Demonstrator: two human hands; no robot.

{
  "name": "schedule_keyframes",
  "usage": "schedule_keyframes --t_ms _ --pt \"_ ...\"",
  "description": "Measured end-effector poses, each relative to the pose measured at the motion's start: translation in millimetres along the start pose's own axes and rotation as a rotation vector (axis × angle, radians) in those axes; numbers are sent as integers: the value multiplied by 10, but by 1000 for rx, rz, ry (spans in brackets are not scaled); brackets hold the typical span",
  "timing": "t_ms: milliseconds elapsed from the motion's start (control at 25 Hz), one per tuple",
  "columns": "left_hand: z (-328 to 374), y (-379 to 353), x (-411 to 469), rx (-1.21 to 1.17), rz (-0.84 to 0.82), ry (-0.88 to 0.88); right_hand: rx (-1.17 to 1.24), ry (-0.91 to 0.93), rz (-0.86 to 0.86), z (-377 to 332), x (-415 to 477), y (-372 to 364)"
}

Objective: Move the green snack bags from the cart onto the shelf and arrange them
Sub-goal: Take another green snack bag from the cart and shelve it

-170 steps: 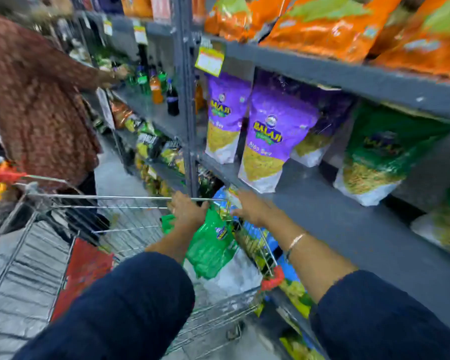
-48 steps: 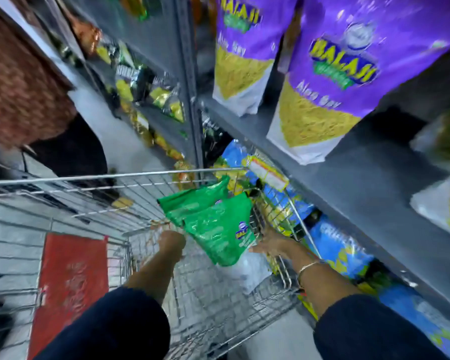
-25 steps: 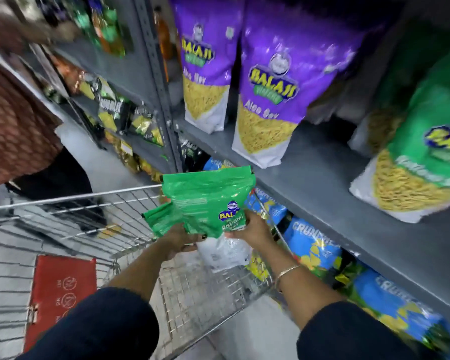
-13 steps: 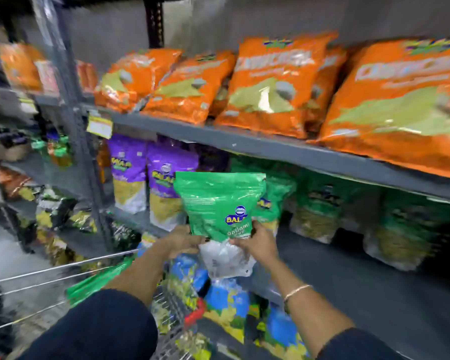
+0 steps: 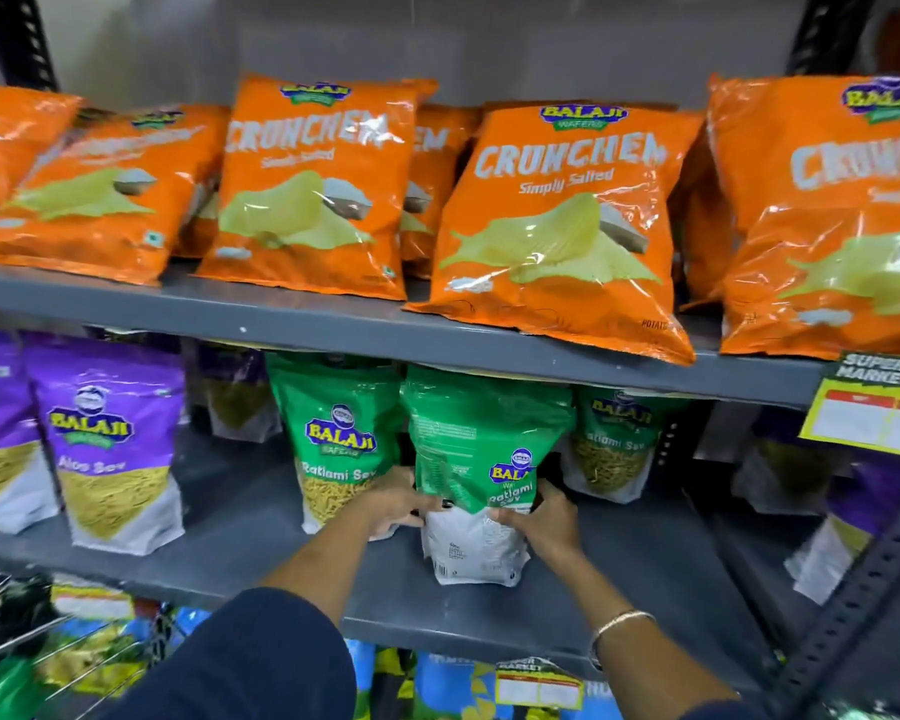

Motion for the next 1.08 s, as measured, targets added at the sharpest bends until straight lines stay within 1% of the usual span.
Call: schedule_keyframes --t_ms 120,200,320,400,520,600,640,720,800,880,960,1080 --pt "15 -80 82 -1 -37 -38 11 -37 39 163 50 -31" --pt "11 -98 104 -24 -63 -60 15 -71 30 263 67 -83" --pt "-3 -119 90 -42 -130 -56 -45 -89 6 394 142 -148" --pt "-42 -114 99 -48 -149 -37 -66 -185 16 430 85 -128" --pt "-78 -67 102 -34 -104 -33 67 -294 -15 456 4 -178" --pt "-99 -34 96 3 -89 -38 55 -264 30 484 40 -145" --pt "-98 -41 76 33 -99 -45 46 -239 18 463 32 -132" --pt "-75 -102 18 107 -115 -69 5 -173 -89 404 20 -175" --pt "-9 -189 -26 199 -56 -127 -86 -118 -185 362 -26 -199" --pt "88 -332 -50 211 -16 -205 -170 -102 -266 353 -90 -240" --pt "133 -441 -23 219 -15 -221 -192 -78 -254 376 -111 -255" --pt "189 -431 -18 267 -85 -184 -40 -71 -119 425 -100 -151"
Point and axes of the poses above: each hand's wrist, its own x-axis towards the middle knuckle, its own y-axis out of the back of the hand, z = x × y, the point moved 9 cm from there along x, towards the middle knuckle, and after that the axes turned 5 degrees about y, right-handed, at the moved point
